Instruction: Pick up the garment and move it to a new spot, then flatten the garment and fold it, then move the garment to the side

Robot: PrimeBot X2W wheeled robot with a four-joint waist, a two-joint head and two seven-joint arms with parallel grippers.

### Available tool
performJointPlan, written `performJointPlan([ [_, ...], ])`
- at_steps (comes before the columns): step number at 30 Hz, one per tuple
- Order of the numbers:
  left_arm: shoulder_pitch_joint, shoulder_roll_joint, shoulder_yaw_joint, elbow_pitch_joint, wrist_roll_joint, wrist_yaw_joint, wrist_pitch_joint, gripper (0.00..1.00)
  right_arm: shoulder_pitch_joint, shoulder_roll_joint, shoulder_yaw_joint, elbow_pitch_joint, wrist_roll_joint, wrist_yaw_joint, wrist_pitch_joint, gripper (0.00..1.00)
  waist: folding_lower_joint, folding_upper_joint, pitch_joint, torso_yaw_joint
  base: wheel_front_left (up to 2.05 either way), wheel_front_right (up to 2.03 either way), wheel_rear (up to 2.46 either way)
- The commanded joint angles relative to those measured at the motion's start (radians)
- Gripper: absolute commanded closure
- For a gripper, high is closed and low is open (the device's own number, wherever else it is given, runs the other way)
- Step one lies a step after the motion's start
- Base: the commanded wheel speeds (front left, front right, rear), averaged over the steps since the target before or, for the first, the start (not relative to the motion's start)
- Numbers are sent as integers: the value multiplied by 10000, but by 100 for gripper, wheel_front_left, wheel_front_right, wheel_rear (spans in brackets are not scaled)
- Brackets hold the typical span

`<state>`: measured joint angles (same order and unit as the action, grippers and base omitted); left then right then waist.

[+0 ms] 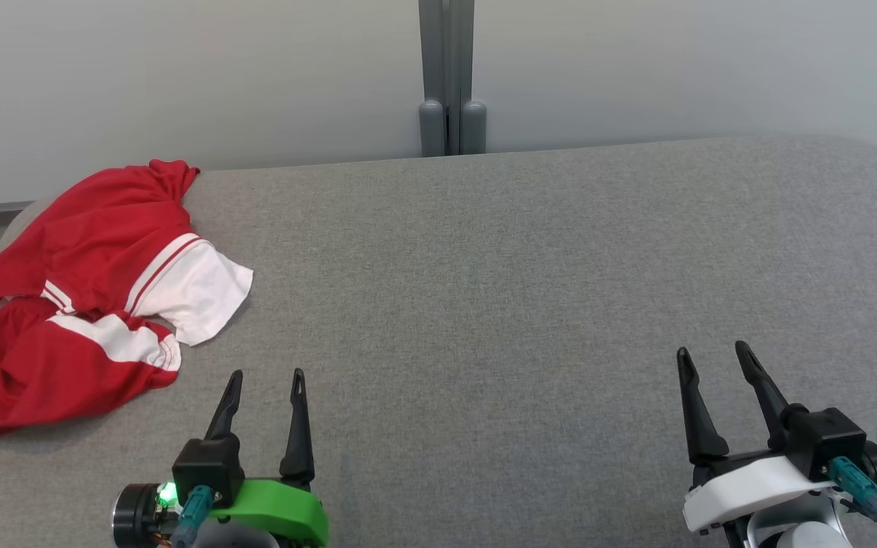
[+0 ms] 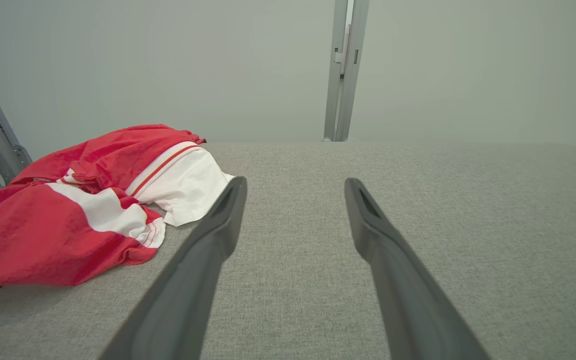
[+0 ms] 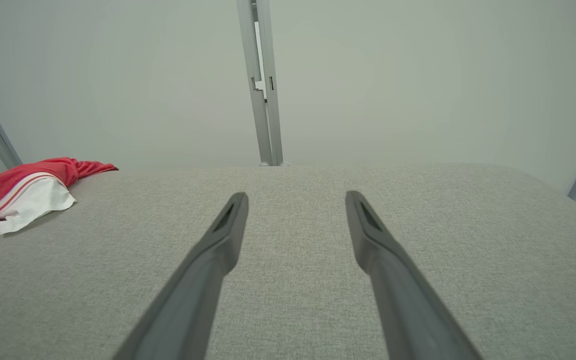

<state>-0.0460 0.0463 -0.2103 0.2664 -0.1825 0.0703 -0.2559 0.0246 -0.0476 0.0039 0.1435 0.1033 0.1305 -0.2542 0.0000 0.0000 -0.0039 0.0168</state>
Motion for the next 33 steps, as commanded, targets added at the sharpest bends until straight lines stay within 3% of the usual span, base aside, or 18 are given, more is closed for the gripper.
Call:
performJointPlan([
  [1, 80, 70, -30, 44, 152, 46, -55, 0, 106, -46, 18, -63, -241, 4, -77, 0, 0, 0, -4, 4, 0, 0, 0],
  [23, 185, 69, -135, 237, 65, -8, -90, 0, 289, -45, 29, 13, -285, 4, -118, 0, 0, 0, -135, 123, 0, 0, 0],
  [28, -11, 70, -263, 251, 165, -47, -90, 0, 402, -41, -215, -115, -182, 4, -118, 0, 0, 0, -124, 766, 0, 0, 0],
  [33, -125, 67, -162, 214, 313, -16, -90, 0, 474, -39, -431, -256, -172, 4, -118, 0, 0, 0, -35, 1997, 0, 0, 0],
])
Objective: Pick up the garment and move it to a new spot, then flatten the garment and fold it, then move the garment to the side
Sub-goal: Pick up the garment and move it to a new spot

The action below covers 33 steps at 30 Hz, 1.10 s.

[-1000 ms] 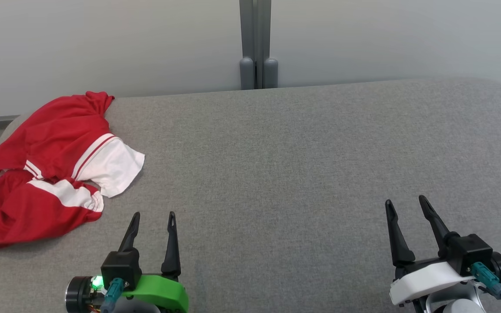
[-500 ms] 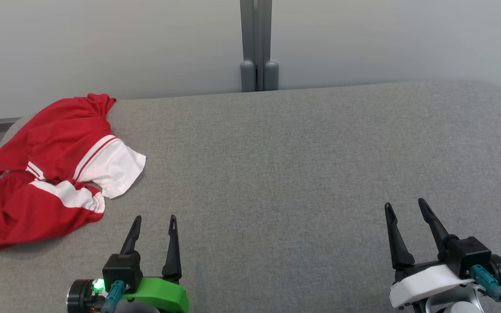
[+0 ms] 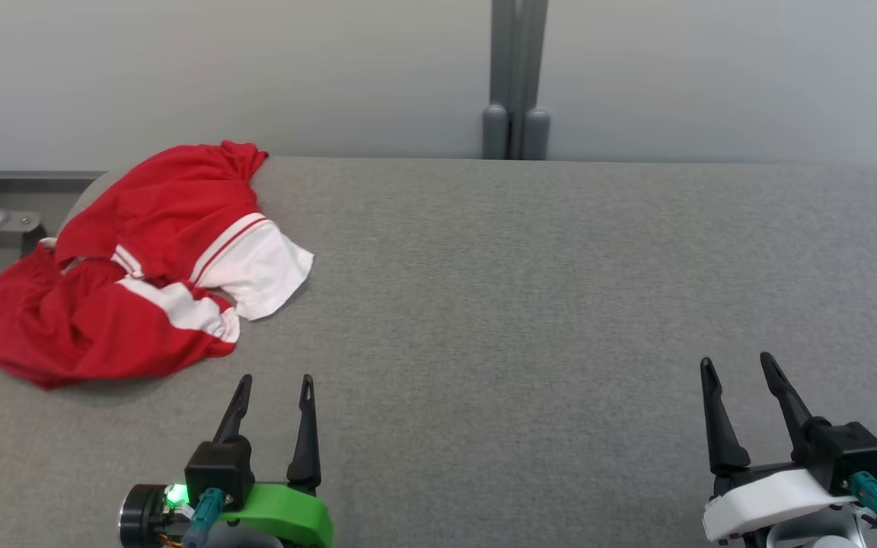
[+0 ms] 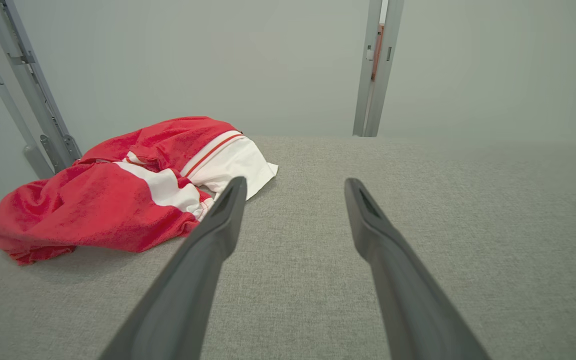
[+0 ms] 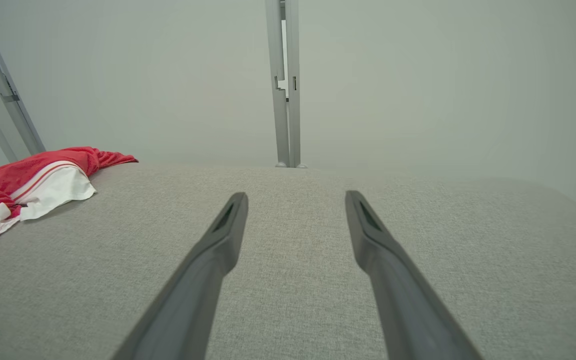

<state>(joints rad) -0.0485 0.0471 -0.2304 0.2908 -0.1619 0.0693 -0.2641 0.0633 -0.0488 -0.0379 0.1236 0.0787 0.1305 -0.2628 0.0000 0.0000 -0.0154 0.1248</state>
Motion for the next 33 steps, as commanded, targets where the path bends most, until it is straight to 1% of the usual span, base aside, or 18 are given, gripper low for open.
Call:
performJointPlan([
  [1, -102, 63, 125, -47, 132, 20, -7, 0, 55, -28, 26, -77, 63, 4, -32, 0, 0, 0, 96, 1140, 0, 0, 0],
  [6, -122, 69, 421, -103, 286, -63, -7, 0, -103, -29, 1, -148, 67, 4, -32, 0, 0, 0, 192, 2525, 0, 0, 0],
  [10, -109, 64, 643, -185, 337, -86, -7, 0, -205, -31, 91, -116, 99, 4, -32, 0, 0, 0, 249, 3410, 0, 0, 0],
  [13, -90, 56, 743, -249, 372, -106, -7, 0, -272, -32, 174, -91, 62, 4, -32, 0, 0, 0, 329, 3888, 0, 0, 0],
  [16, 74, 53, 937, -436, 293, 28, -7, 0, -497, -29, 464, -26, 7, 4, -32, 0, 0, 0, 498, 4003, 0, 0, 0],
  [20, 195, 44, 1043, -614, 217, 102, -7, 0, -727, -40, 655, 66, -23, 3, -32, 0, 0, 0, 624, 4073, 0, 0, 0],
  [25, 117, 45, 1132, -707, 350, 77, -7, 0, -881, -38, 703, 86, -40, 3, -32, 0, 0, 0, 713, 4128, 0, 0, 0],
  [28, -110, 90, 1274, -686, 411, -55, -7, 0, -909, -40, 620, -6, -106, 3, -32, 0, 0, 0, 817, 4133, 0, 0, 0],
  [32, -848, 554, 1602, -539, 507, -386, -7, 0, -984, -38, 105, -212, -345, 3, -32, 0, 0, 0, 1164, 4116, 0, 0, 0],
  [33, -1178, 760, 1752, -544, 500, -478, -7, 0, -1092, -32, -3, -298, -517, 4, -32, 0, 0, 0, 1370, 4008, 0, 0, 0],
])
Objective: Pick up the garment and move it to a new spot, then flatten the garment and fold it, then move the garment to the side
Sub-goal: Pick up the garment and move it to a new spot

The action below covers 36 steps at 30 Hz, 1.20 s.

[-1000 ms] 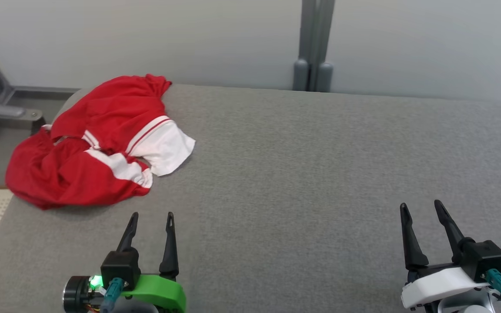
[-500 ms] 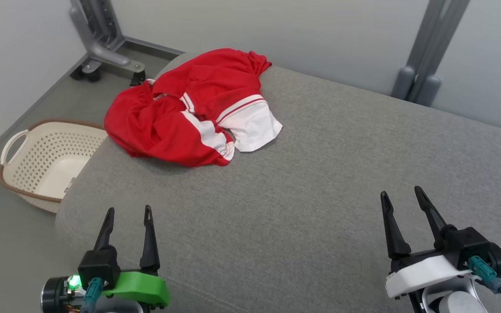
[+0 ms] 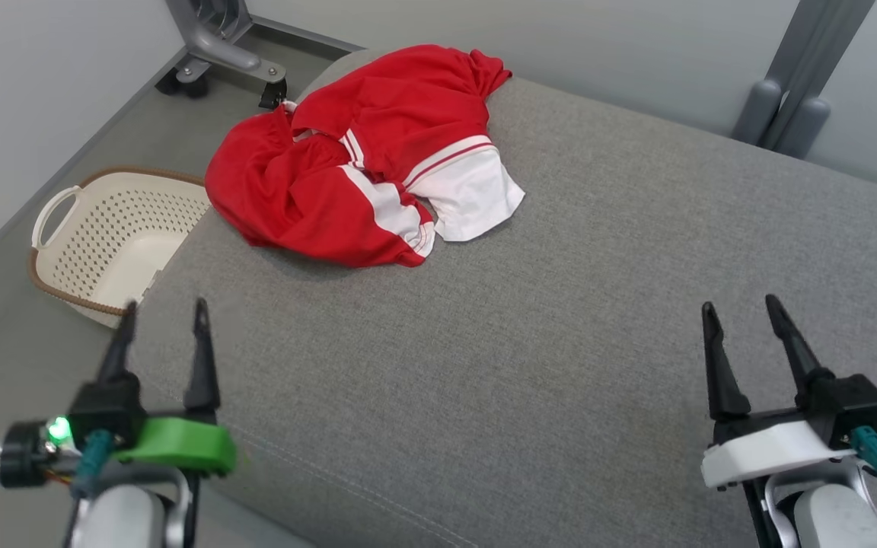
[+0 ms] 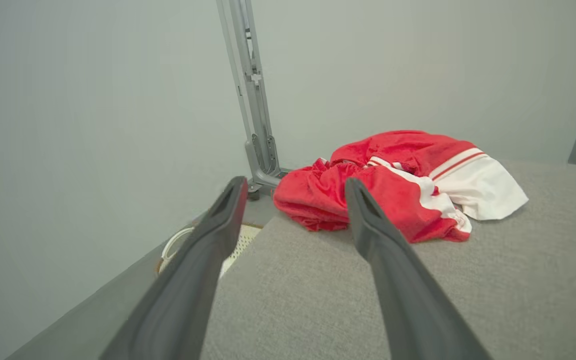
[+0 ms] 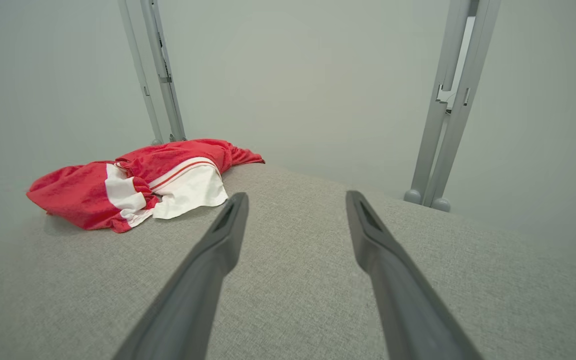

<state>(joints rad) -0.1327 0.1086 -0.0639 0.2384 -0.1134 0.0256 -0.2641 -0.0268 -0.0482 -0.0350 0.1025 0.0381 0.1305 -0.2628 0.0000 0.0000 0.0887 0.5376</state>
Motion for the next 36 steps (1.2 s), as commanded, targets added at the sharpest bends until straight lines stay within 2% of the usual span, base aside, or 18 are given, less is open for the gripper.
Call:
performJointPlan([
  [1, -649, 306, 170, -7, 61, -114, -7, 0, -288, -38, -149, -138, -271, 3, -32, 0, 0, 0, 467, -193, 0, 0, 0],
  [7, -3191, 1380, 405, 1046, 96, -761, 196, 0, -1166, -41, -337, -520, -1131, 3, -32, 0, 0, 0, 1741, -879, 0, 0, 0],
  [10, -4554, 1808, 155, 2047, -8, -1173, 891, 0, -1612, -44, -108, -585, -1487, 3, -32, 0, 0, 0, 2471, -1295, 0, 0, 0],
  [16, -6822, 2052, -117, 4313, -1135, -1524, 2491, 0, -2104, -43, 272, -489, -1911, 3, -32, 0, 0, 0, 3495, -1982, 0, 0, 0],
  [20, -7453, 2030, -817, 5323, -2015, -1561, 3340, 0, -2130, -43, 319, -504, -2029, 3, -32, 0, 0, 0, 3940, -2285, 0, 0, 0],
  [25, -7360, 2177, -2175, 5511, -3630, -1555, 3961, 0, -2139, -35, 214, -622, -2123, 3, -32, 0, 0, 0, 4243, -2427, 0, 0, 0],
  [27, -7244, 2453, -2685, 5567, -4162, -1542, 4070, 0, -2160, -37, 204, -628, -2132, 3, -32, 0, 0, 0, 4309, -2436, 0, 0, 0],
  [33, -7244, 2809, -3534, 5987, -4985, -1544, 4241, 0, -2248, -37, 422, -551, -1949, 3, -32, 0, 0, 0, 4217, -2477, 0, 0, 0],
  [34, -7269, 2860, -3644, 6021, -5093, -1544, 4281, 12, -2248, -35, 450, -536, -1919, 3, -32, 0, 0, 0, 4170, -2477, 0, 0, 0],
  [35, -7310, 2933, -3766, 6043, -5247, -1544, 4315, 61, -2242, -34, 478, -518, -1894, 3, -32, 0, 0, 0, 4108, -2477, 0, 0, 0],
  [36, -7338, 2982, -3872, 6050, -5351, -1545, 4366, 90, -2229, -34, 483, -492, -1885, 3, -32, 0, 0, 0, 4048, -2475, 0, 0, 0],
])
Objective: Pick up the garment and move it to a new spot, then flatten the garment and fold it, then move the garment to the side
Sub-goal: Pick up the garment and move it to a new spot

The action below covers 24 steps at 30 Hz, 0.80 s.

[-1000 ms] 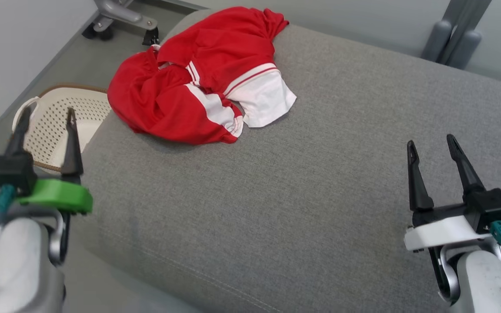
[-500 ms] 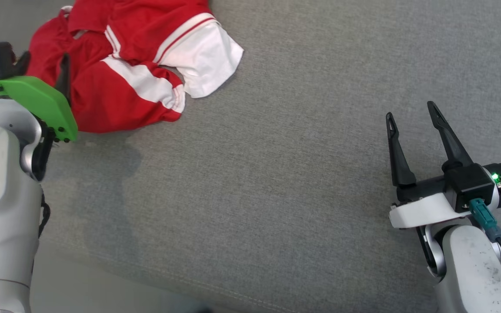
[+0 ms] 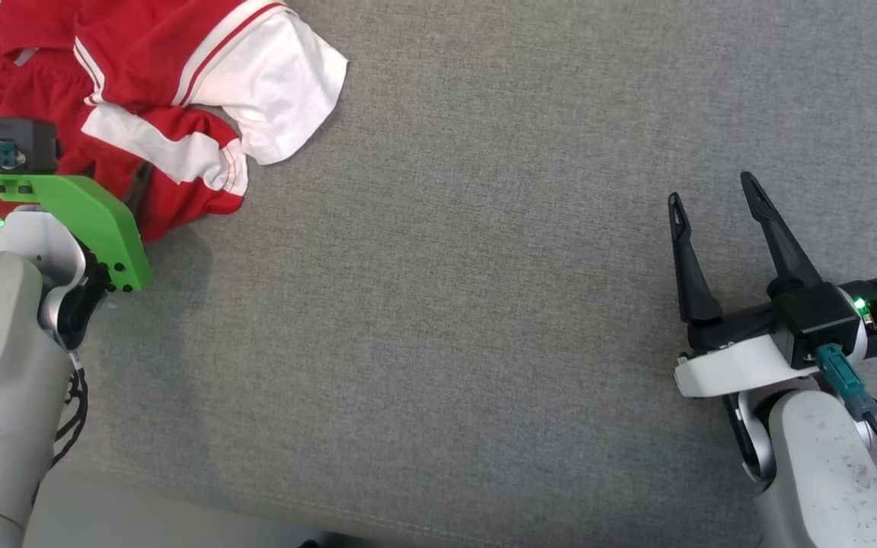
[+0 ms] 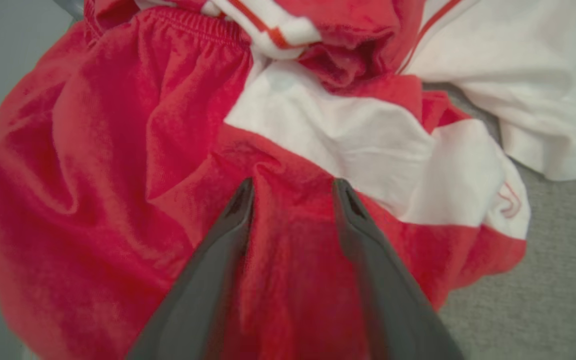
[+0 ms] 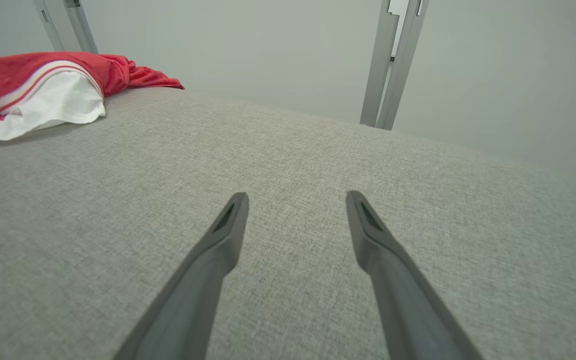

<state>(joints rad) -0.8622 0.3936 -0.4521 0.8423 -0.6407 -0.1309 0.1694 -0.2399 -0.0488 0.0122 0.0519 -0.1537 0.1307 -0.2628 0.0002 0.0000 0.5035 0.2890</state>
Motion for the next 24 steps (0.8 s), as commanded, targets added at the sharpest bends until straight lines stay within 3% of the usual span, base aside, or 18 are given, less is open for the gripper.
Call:
performJointPlan([
  [1, -75, 197, -141, -8, -199, 20, 83, 100, -77, -32, 6, 37, 61, 1, -32, 0, -2, 0, -174, 13, 0, 0, 0],
  [15, -360, 1241, -1523, -724, -843, 19, -402, 100, 443, -31, -51, 257, 647, 1, -31, 0, -2, 0, -1666, 115, 0, 0, 0],
  [24, -1210, 1890, -2171, -2054, -400, 19, -977, 100, 945, -31, -616, 324, 1233, 1, -31, 0, -2, 0, -3008, -163, 0, 0, 0],
])
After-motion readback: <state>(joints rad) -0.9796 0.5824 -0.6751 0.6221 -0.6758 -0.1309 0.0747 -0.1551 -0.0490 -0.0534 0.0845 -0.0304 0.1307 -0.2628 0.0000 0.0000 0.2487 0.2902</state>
